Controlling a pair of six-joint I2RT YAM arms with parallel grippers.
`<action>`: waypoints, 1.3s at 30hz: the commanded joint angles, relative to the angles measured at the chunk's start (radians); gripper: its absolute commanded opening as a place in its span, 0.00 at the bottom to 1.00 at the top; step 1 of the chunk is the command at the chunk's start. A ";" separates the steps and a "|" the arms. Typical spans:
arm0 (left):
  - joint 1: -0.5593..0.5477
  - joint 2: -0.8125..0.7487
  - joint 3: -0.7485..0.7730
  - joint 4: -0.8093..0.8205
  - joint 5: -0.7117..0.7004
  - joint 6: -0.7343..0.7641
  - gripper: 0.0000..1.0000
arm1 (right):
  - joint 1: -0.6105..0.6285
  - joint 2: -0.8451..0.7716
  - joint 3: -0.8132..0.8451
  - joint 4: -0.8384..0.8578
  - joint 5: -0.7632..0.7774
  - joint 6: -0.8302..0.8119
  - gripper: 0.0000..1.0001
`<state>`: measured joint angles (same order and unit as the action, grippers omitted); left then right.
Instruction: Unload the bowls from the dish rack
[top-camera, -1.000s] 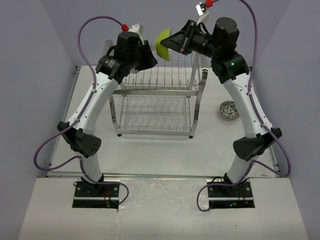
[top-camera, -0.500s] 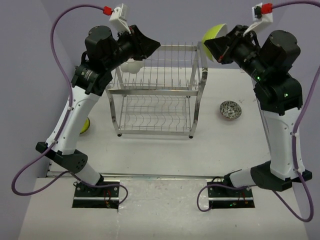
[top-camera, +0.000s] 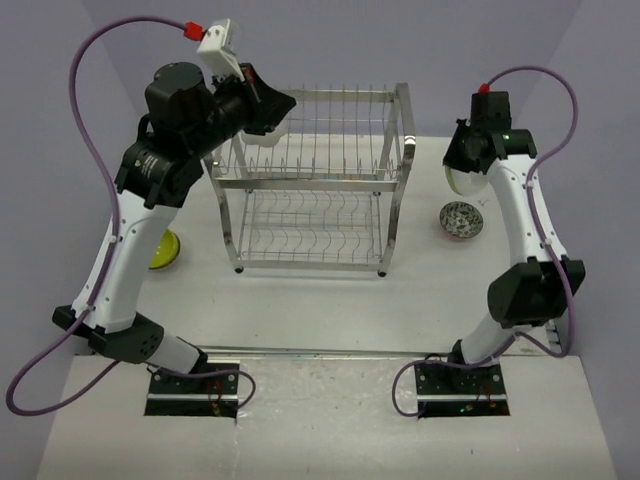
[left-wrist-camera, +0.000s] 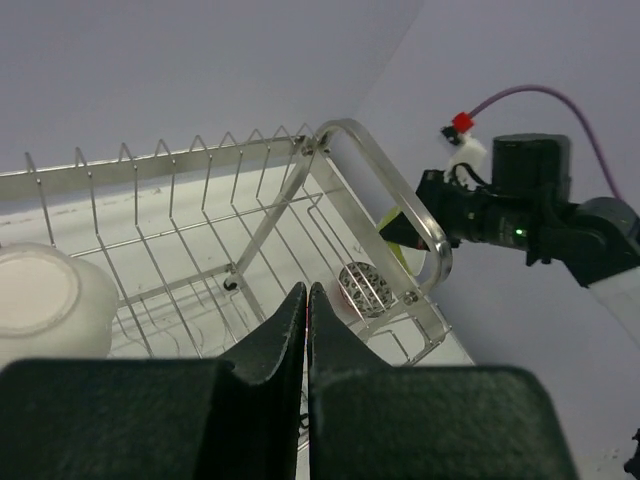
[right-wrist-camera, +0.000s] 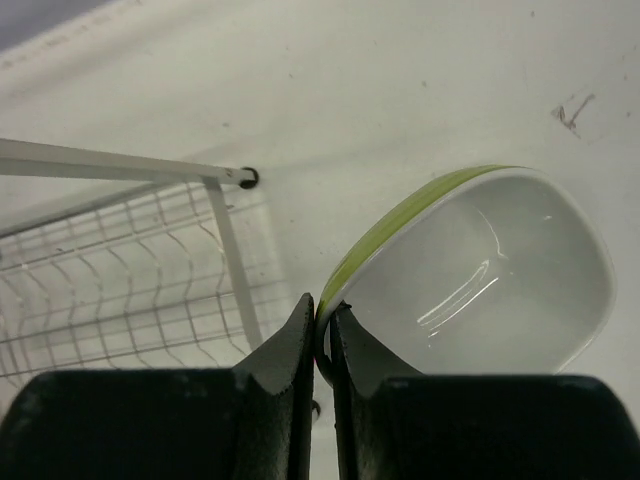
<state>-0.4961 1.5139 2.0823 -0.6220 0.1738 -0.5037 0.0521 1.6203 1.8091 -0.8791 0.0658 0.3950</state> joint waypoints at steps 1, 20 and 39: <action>-0.002 -0.079 -0.016 -0.047 -0.045 0.056 0.00 | -0.029 0.036 0.015 -0.020 0.023 -0.025 0.00; -0.002 -0.190 -0.146 -0.139 -0.168 0.106 0.00 | -0.087 0.348 0.035 -0.054 0.098 -0.030 0.00; -0.002 -0.190 -0.174 -0.186 -0.229 0.102 0.00 | -0.089 0.408 -0.099 0.023 0.088 -0.015 0.00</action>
<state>-0.4961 1.3277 1.9137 -0.7975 -0.0353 -0.4236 -0.0368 2.0285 1.7176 -0.8925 0.1326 0.3759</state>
